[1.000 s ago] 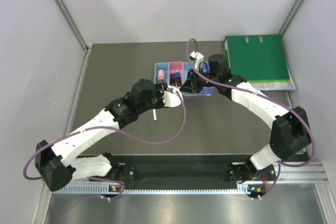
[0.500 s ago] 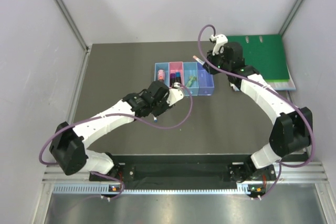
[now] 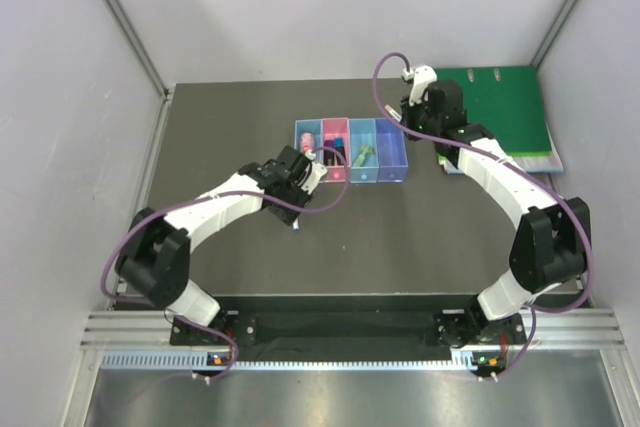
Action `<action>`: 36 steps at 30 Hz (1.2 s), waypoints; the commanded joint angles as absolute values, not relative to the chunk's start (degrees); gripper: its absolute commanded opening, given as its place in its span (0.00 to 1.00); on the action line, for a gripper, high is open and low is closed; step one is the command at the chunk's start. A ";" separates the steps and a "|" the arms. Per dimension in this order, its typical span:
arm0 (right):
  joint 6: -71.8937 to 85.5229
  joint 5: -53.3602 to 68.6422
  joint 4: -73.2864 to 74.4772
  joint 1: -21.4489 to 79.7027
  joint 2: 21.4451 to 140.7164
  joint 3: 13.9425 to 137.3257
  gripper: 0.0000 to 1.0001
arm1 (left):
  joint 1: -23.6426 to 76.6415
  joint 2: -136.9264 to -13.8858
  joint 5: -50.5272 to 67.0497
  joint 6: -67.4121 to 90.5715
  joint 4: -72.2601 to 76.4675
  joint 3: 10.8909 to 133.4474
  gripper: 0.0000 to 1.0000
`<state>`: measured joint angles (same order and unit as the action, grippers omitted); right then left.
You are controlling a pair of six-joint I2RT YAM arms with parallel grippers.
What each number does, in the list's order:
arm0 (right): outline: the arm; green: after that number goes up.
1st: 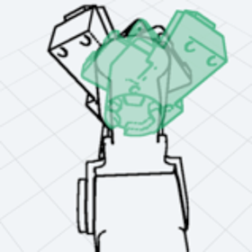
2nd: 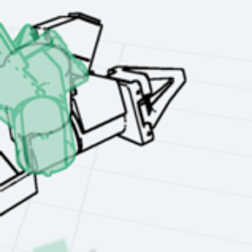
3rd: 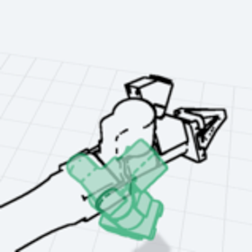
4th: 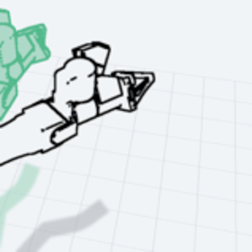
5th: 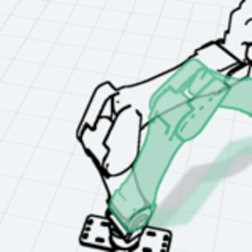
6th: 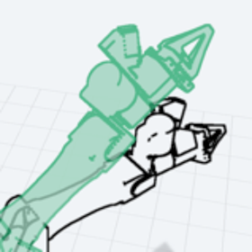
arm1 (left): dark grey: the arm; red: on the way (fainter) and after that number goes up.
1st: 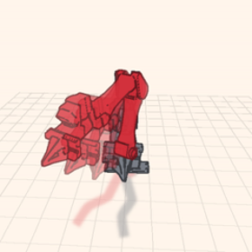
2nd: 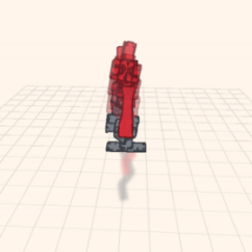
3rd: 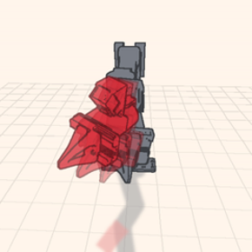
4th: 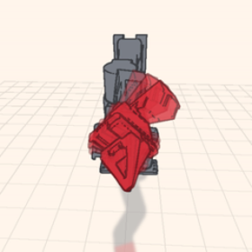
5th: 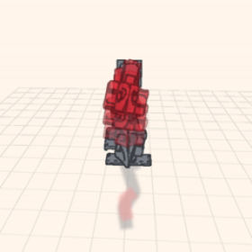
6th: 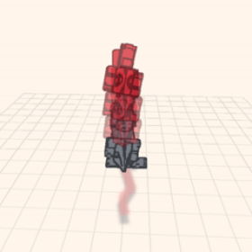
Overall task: Sort the stationery into containers
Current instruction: Place the pen in the storage box.
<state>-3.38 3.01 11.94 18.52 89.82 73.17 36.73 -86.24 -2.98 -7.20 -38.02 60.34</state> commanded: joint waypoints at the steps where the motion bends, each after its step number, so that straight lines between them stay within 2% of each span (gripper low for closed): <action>1: -4.75 2.81 9.84 17.31 91.32 75.15 0.00 | 33.75 -92.88 -0.26 -0.27 -42.80 65.20 0.38; 11: -5.10 3.69 9.49 17.31 93.87 76.29 0.00 | 32.96 -97.82 1.05 2.28 -41.66 68.11 0.39; 15: -4.92 4.48 9.40 17.31 94.04 76.11 0.00 | 32.78 -98.35 1.84 3.07 -42.10 69.26 0.49; 16: -4.66 4.66 9.32 17.23 94.04 76.11 0.00 | 32.70 -98.44 1.85 3.16 -42.10 69.17 0.56; 19: -4.22 5.10 9.32 17.31 93.96 76.20 0.00 | 32.00 -99.14 1.23 3.69 -41.92 69.00 0.61; 36: -2.73 4.83 8.79 17.23 94.48 75.41 0.00 | 30.32 -105.47 1.41 5.10 -40.69 70.93 0.53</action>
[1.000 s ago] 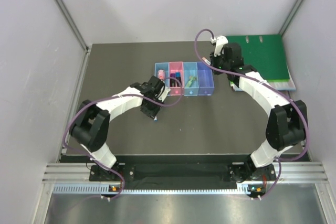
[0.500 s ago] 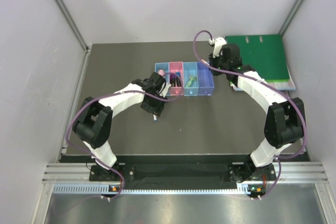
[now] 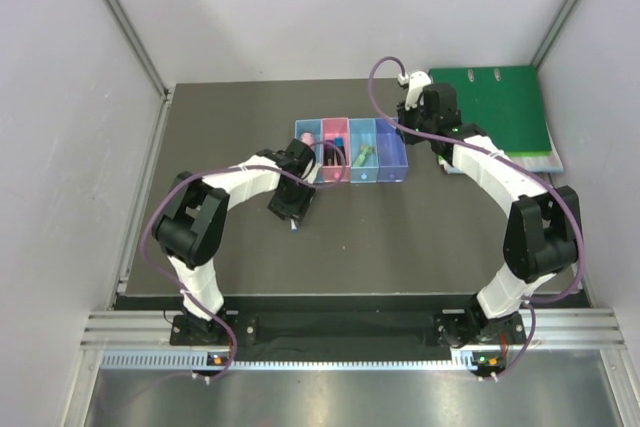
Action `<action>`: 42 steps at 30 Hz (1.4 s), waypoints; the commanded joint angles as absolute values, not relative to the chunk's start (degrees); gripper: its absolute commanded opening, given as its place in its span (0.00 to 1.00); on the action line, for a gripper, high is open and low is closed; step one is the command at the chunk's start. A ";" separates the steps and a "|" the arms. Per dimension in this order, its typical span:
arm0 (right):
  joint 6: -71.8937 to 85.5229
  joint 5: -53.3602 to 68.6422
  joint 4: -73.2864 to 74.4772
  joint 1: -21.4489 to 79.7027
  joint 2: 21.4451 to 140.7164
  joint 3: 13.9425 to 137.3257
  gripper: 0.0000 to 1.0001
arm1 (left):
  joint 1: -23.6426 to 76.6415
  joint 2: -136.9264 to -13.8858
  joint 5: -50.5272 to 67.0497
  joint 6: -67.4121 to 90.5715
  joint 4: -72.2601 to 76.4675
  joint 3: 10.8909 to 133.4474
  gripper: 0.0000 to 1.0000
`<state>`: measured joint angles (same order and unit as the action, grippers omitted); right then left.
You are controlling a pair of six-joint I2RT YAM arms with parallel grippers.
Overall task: Sort the stationery into containers
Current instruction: Place the pen in the storage box.
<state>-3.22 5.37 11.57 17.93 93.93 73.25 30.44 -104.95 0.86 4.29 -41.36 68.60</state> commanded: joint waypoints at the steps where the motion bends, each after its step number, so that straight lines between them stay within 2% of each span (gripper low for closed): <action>1: -2.72 4.83 8.70 17.23 94.57 75.32 0.00 | 30.41 -105.56 1.49 5.10 -40.78 71.01 0.52; 3: -2.72 4.75 8.44 17.23 95.01 74.97 0.00 | 30.32 -105.38 1.32 5.10 -40.69 70.84 0.50; 4: -2.72 4.75 8.35 17.23 95.18 74.97 0.00 | 30.41 -105.38 1.32 5.01 -40.69 70.75 0.43; 8: -2.46 4.83 9.31 17.14 95.27 74.27 0.00 | 30.41 -104.68 1.23 4.75 -40.87 70.40 0.29; 15: -2.20 4.83 9.49 17.23 95.36 69.96 0.00 | 30.32 -103.98 0.97 4.57 -40.69 69.96 0.11; 21: -2.55 4.83 8.96 17.58 97.55 70.40 0.00 | 30.24 -103.10 0.88 4.13 -40.96 69.70 0.01; 31: -3.16 5.18 8.00 19.51 102.13 74.18 0.01 | 30.24 -98.44 2.72 1.94 -42.45 68.38 0.00; 38: -4.31 6.06 8.26 21.09 102.22 75.15 0.24 | 30.32 -94.31 3.69 0.44 -44.73 68.20 0.00; 42: -5.09 6.77 8.52 21.88 101.34 74.53 0.31 | 30.32 -93.08 3.96 -1.58 -45.87 69.34 0.00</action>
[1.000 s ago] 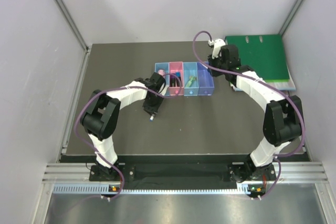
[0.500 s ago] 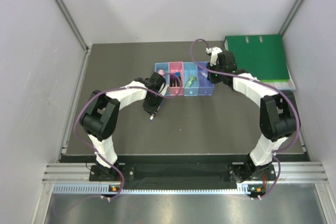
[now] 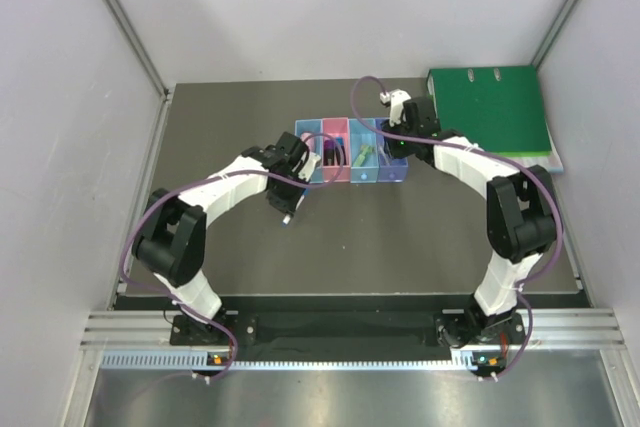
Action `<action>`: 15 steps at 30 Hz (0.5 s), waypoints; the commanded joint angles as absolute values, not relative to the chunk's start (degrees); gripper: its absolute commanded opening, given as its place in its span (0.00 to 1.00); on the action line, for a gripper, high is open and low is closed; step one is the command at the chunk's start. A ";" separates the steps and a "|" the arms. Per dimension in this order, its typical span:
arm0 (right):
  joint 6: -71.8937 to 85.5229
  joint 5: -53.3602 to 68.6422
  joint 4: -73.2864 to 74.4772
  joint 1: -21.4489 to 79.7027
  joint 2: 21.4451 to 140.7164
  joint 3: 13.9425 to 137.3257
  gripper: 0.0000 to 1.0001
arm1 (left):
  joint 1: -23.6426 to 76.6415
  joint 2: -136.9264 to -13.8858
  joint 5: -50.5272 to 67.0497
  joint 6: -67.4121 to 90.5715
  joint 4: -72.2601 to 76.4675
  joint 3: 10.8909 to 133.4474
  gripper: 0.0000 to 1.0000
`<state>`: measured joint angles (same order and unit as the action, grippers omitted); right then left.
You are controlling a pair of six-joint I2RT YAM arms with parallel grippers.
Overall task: Sort the stationery into containers
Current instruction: Place the pen in the storage box, then pick up the pen from the center of the board.
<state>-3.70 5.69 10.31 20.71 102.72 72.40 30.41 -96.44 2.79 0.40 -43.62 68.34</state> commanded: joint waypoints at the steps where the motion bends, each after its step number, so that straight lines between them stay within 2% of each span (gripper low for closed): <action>1: -5.27 6.85 8.70 22.06 101.16 74.36 0.33 | 30.32 -92.90 4.04 -1.67 -46.23 69.69 0.00; 4: -5.89 6.94 8.96 22.41 100.29 74.00 0.41 | 30.32 -92.64 4.66 -2.37 -47.63 71.71 0.00; 8: -5.98 6.07 9.93 22.59 97.92 74.97 0.41 | 30.32 -91.94 7.03 -3.60 -50.18 77.32 0.00; 12: -5.63 -1.55 10.20 22.24 94.05 75.59 0.42 | 30.41 -92.37 11.67 -4.04 -51.94 83.66 0.00; 15: -6.06 -10.50 10.28 21.97 91.94 76.46 0.54 | 30.41 -92.72 13.71 -4.57 -49.93 87.53 0.00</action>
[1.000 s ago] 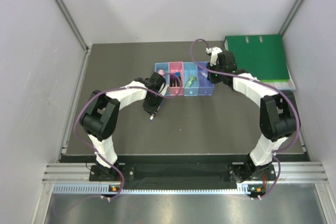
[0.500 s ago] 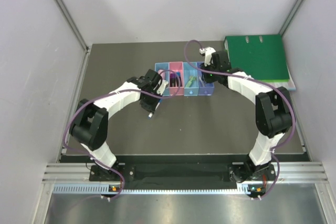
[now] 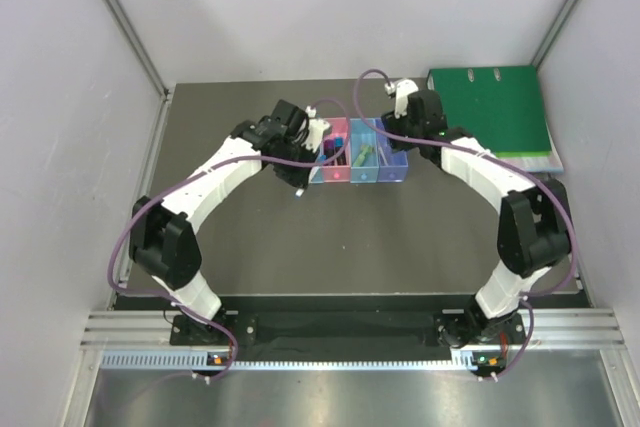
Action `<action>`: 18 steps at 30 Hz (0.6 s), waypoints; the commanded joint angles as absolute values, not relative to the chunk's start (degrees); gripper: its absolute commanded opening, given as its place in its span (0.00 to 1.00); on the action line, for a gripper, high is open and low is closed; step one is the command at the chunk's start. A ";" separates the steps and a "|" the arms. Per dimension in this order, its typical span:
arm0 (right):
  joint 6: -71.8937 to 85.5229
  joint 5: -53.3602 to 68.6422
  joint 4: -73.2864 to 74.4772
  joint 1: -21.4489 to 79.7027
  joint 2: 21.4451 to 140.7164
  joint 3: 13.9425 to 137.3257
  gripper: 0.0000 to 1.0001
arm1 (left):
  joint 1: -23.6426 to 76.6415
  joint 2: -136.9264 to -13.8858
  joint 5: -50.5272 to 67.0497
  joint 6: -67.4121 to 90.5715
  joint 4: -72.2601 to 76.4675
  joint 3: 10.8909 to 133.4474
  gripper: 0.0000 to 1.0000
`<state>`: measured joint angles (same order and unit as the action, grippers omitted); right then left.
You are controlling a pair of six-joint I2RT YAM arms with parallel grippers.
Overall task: Sort the stationery into containers
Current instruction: Pick up the pen from the center of the board.
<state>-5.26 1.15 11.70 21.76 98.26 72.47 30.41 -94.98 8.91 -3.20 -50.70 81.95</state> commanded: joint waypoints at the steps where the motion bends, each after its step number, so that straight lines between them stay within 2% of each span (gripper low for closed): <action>1: -6.50 -12.72 10.11 21.89 91.59 77.07 0.56 | 30.41 -92.81 15.02 -4.57 -48.88 88.24 0.00; 3: -7.73 -16.94 9.50 20.84 90.36 77.25 0.61 | 30.41 -93.60 16.43 -4.14 -44.77 89.91 0.00; 10: -5.89 -16.17 14.40 13.46 89.12 81.29 0.74 | 30.50 -102.55 26.00 2.71 -34.91 98.43 0.00; 13: -5.27 -13.72 15.46 10.64 88.68 81.56 0.83 | 31.20 -108.96 27.95 5.62 -29.73 102.91 0.00; 14: -5.45 -13.71 15.56 10.37 88.51 81.56 0.92 | 31.72 -109.94 28.56 6.93 -27.79 104.66 0.00; 15: -5.54 -12.93 15.73 9.68 88.42 81.56 0.96 | 32.08 -111.08 28.74 7.73 -26.21 105.29 0.00; 18: -5.71 -11.44 15.64 8.97 87.63 80.77 1.00 | 32.87 -115.48 30.32 10.80 -21.63 108.62 0.00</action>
<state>-5.93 -13.67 14.85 9.65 91.11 78.89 31.44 -111.57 25.71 5.10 -31.48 103.55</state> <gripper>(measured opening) 0.985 0.181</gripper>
